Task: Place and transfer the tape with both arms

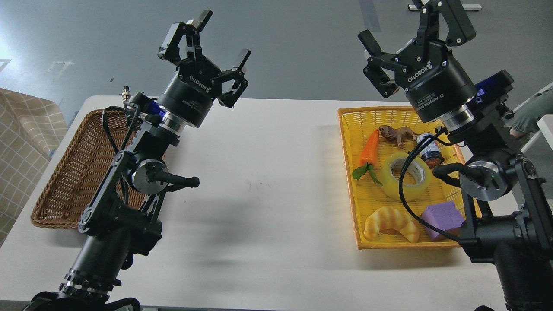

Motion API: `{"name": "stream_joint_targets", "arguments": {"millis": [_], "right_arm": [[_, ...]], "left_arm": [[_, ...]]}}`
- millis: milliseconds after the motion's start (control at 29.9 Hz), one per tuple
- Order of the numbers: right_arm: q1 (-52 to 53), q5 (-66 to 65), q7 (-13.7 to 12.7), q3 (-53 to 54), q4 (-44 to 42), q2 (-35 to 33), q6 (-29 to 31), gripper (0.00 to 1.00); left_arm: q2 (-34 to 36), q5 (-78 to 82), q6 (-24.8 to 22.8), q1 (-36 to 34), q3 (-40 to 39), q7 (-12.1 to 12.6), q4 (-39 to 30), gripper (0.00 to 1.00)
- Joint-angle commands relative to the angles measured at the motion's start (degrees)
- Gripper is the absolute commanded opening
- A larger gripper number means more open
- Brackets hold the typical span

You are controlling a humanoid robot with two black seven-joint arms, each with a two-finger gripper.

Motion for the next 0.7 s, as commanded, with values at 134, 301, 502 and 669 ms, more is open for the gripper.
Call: {"name": "stream_joint_targets", "arguments": {"millis": [134,301,502,669], "right_arm": [[-0.26,0.07,-0.35,-0.28,0.06,0.00,0.35,1.00],[-0.43,0.07,-0.35,-0.37,-0.02,0.00,0.44,1.00],[-0.17,0.07,-0.52,-0.28,-0.20,0.00,0.44,1.00],[-0.35,0.16,-0.44,-0.28,0.15,0.00,0.62,1.00]], "left_arm": [[0.00,0.08,0.32,-0.23,0.16,0.84,0.00,0.98],[0.00,-0.01,0.23,-0.23,-0.02,0.85,0.09,0.98],[0.00,-0.01,-0.21,-0.32,-0.02,0.85,0.09,0.98],[0.00,-0.01,-0.30,-0.58,0.07,1.02,0.00,0.98]]}}
